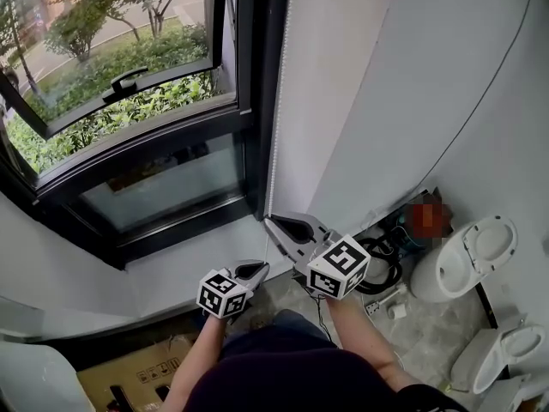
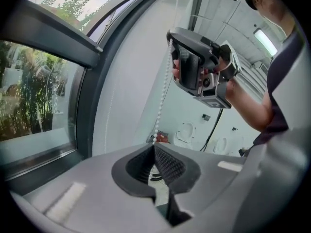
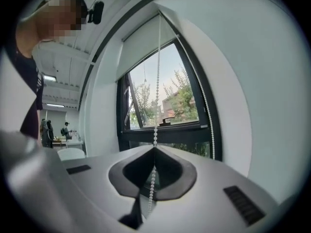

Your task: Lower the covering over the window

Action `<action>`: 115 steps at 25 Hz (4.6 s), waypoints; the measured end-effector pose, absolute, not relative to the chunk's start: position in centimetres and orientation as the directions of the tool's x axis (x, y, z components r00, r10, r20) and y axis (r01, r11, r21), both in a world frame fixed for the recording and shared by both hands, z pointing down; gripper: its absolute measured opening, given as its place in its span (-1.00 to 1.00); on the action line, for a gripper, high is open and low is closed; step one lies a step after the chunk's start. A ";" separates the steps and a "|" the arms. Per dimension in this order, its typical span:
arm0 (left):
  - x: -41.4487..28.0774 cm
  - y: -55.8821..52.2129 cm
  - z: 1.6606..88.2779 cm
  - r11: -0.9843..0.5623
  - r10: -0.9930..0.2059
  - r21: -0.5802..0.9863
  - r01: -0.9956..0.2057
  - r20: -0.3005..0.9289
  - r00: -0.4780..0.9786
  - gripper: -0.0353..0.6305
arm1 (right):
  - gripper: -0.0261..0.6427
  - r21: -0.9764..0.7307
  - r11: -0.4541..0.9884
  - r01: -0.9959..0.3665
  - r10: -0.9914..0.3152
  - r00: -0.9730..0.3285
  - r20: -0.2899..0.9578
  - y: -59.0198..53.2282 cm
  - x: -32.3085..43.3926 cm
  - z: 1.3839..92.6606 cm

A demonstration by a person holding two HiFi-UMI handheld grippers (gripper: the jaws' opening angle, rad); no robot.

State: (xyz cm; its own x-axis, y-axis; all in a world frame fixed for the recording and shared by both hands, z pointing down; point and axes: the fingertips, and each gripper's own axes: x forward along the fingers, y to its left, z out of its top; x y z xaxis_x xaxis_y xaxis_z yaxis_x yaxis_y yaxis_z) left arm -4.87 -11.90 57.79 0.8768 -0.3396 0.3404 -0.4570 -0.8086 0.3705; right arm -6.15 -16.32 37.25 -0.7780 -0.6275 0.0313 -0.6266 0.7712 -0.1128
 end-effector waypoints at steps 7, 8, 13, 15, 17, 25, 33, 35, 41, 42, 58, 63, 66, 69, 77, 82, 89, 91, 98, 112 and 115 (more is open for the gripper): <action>-4.8 -11.2 58.1 -0.814 -0.311 0.394 -0.427 0.325 0.893 -0.86 | -0.88 -0.199 0.770 -0.606 -0.616 -0.788 0.014 -16.9 -5.8 38.3; -4.8 -11.1 58.1 -0.813 -0.309 0.398 -0.424 0.323 0.895 -0.86 | -0.88 -0.203 0.771 -0.604 -0.613 -0.790 0.018 -17.0 -5.8 38.4; -4.7 -11.2 58.0 -0.813 -0.305 0.404 -0.419 0.317 0.898 -0.86 | -0.88 -0.172 0.771 -0.613 -0.611 -0.788 0.074 -17.4 -5.9 39.0; -4.6 -11.4 57.7 -0.814 -0.306 0.405 -0.417 0.311 0.900 -0.86 | -0.88 -0.148 0.774 -0.615 -0.595 -0.788 0.160 -17.4 -6.3 40.6; -4.3 -11.4 57.5 -0.815 -0.306 0.407 -0.413 0.304 0.902 -0.86 | -0.88 -0.158 0.774 -0.613 -0.581 -0.787 0.206 -17.3 -6.6 42.4; -4.0 -11.3 57.8 -0.814 -0.288 0.425 -0.395 0.296 0.911 -0.86 | -0.89 -0.095 0.768 -0.633 -0.593 -0.760 0.266 -17.8 -6.3 43.4; -4.7 -11.5 58.0 -0.799 -0.309 0.434 -0.416 0.297 0.904 -0.86 | -0.89 -0.219 0.754 -0.619 -0.530 -0.771 0.353 -16.9 -6.4 48.6; -5.0 -11.7 58.0 -0.794 -0.316 0.437 -0.422 0.296 0.902 -0.86 | -0.89 -0.200 0.761 -0.617 -0.526 -0.768 0.365 -17.1 -6.4 48.4; -5.2 -11.8 57.9 -0.789 -0.325 0.444 -0.425 0.287 0.901 -0.86 | -0.89 -0.146 0.782 -0.606 -0.476 -0.732 0.488 -16.7 -6.9 51.2; -5.2 -11.8 57.9 -0.788 -0.325 0.444 -0.426 0.287 0.901 -0.86 | -0.89 -0.163 0.784 -0.598 -0.459 -0.737 0.497 -16.3 -7.1 52.0; -4.6 -11.5 57.8 -0.790 -0.313 0.451 -0.416 0.287 0.906 -0.86 | -0.89 -0.237 0.733 -0.638 -0.430 -0.704 0.565 -15.5 -5.6 56.6; -4.7 -12.5 55.7 -0.797 -0.374 0.436 -0.417 0.185 0.909 -0.86 | -0.88 -0.220 0.729 -0.648 -0.430 -0.684 0.589 -16.1 -4.8 57.3; -4.9 -13.1 54.3 -0.807 -0.405 0.408 -0.427 0.144 0.903 -0.84 | -0.89 -0.206 0.740 -0.641 -0.377 -0.648 0.662 -15.2 -4.4 60.0; -5.0 -13.1 53.1 -0.817 -0.415 0.381 -0.432 0.130 0.901 -0.79 | -0.89 -0.264 0.705 -0.658 -0.363 -0.655 0.663 -14.0 -4.0 62.0; -4.0 -12.3 51.4 -0.881 -0.360 0.248 -0.403 0.204 0.911 -0.69 | -0.89 -0.271 0.695 -0.666 -0.360 -0.649 0.670 -14.0 -3.7 62.6; -3.8 -12.2 47.7 -0.892 -0.353 0.278 -0.355 0.062 0.934 -0.56 | -0.89 -0.255 0.703 -0.664 -0.341 -0.629 0.699 -13.5 -3.8 63.4; -5.2 -13.4 42.8 -0.893 -0.400 0.244 -0.377 -0.052 0.915 -0.56 | -0.89 -0.295 0.692 -0.659 -0.256 -0.606 0.753 -10.1 -3.8 67.8; -5.1 -13.4 42.6 -0.894 -0.401 0.239 -0.378 -0.051 0.915 -0.56 | -0.89 -0.296 0.697 -0.653 -0.250 -0.609 0.753 -9.9 -4.1 67.9; -3.1 -13.3 42.7 -0.910 -0.359 0.230 -0.345 -0.019 0.933 -0.56 | -0.89 -0.288 0.717 -0.635 -0.245 -0.616 0.749 -9.7 -4.8 67.4; -3.2 -14.6 42.0 -0.882 -0.428 0.238 -0.407 -0.043 0.903 -0.86 | -0.88 -0.331 0.705 -0.627 -0.236 -0.648 0.724 -9.5 -5.2 67.5; -3.2 -14.4 42.0 -0.878 -0.423 0.281 -0.388 -0.075 0.903 -0.86 | -0.88 -0.330 0.706 -0.627 -0.242 -0.651 0.719 -9.7 -5.1 67.5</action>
